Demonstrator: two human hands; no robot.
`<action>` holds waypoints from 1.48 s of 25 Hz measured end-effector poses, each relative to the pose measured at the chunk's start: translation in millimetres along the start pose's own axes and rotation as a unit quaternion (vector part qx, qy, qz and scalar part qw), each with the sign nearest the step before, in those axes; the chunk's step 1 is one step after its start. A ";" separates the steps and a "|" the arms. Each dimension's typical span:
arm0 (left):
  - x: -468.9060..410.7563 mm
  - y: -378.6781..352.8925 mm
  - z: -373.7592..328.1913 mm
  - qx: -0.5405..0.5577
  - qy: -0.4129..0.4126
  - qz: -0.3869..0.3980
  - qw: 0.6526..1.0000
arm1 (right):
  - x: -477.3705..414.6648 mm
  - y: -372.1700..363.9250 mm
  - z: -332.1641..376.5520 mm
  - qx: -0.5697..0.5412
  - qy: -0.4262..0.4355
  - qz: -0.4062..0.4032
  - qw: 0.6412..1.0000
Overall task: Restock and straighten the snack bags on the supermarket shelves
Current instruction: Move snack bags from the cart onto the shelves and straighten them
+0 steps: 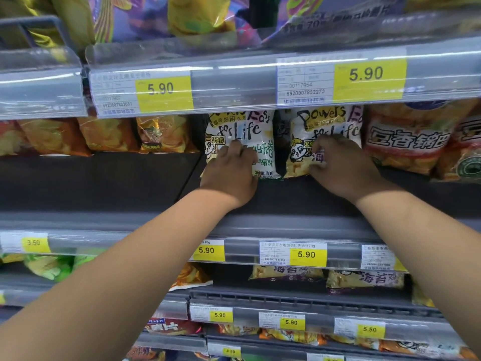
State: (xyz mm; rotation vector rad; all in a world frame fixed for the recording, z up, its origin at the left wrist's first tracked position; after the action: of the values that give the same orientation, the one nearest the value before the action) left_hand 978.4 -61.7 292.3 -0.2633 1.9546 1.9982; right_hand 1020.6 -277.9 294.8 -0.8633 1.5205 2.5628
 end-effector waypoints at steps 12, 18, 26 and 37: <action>69.2 44.1 -1.3 -0.015 0.078 0.015 0.997 | 39.7 11.7 57.8 -0.011 -0.006 0.094 0.996; 155.9 64.7 -7.1 -0.084 0.180 -0.012 0.980 | 75.5 12.6 102.7 -0.034 0.164 0.096 0.981; 308.0 82.7 -64.7 -0.131 0.413 0.033 0.901 | 158.0 -4.3 152.4 -0.098 0.381 0.207 0.896; 559.1 92.0 -211.6 -0.153 0.662 0.085 0.729 | 382.2 -2.0 224.6 -0.132 0.557 0.388 0.722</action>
State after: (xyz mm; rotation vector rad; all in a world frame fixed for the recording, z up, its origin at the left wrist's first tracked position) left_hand 405.8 -212.8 169.4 -2.1753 2.2262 2.4797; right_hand 599.5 -184.4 192.2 -2.6872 2.0631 2.9141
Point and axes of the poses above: each hand's wrist, its own x-axis away from the middle knuckle, its own y-axis out of the back of the hand, z = x × y, the point moved 1 cm from there along -x, towards the middle knuckle, and after that the axes turned 8 degrees about -x, right-handed, at the moved point
